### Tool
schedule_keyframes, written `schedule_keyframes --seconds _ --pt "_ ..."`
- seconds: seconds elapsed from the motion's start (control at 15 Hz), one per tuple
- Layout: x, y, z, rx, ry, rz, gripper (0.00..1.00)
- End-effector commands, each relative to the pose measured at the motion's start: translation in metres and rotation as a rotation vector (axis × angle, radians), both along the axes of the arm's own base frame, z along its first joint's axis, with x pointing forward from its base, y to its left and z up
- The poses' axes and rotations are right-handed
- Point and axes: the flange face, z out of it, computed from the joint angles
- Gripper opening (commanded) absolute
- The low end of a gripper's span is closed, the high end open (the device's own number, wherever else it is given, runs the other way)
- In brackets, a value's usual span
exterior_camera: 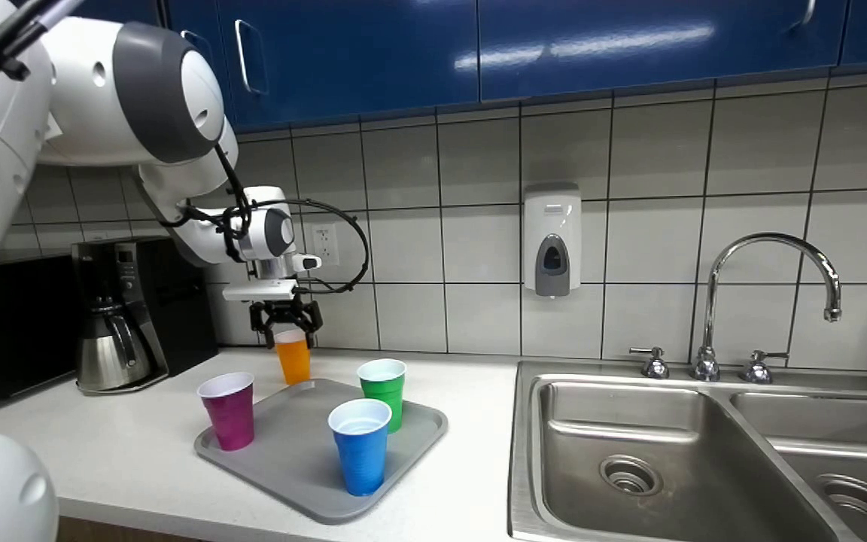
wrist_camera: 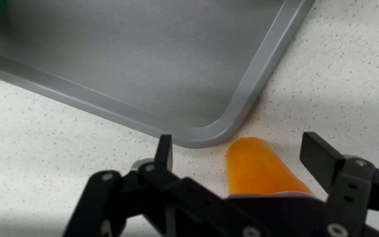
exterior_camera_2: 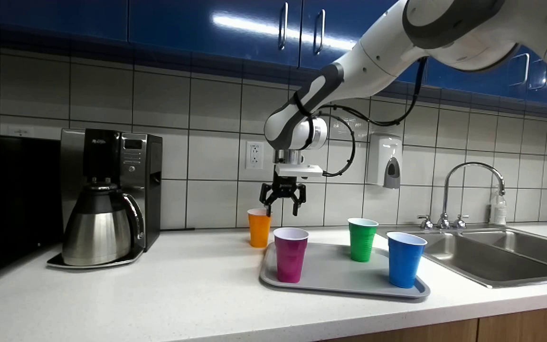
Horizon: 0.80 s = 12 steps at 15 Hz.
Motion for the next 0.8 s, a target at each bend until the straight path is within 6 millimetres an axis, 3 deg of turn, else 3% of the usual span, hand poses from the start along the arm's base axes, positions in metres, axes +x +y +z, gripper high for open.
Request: schedule_keyframes --seconds 0.0,0.73 --pt "0.015 0.004 0.0 -0.009 -0.035 -0.012 1.0" --pt "0.036 0.005 0.007 -0.002 -0.078 -0.023 1.0"
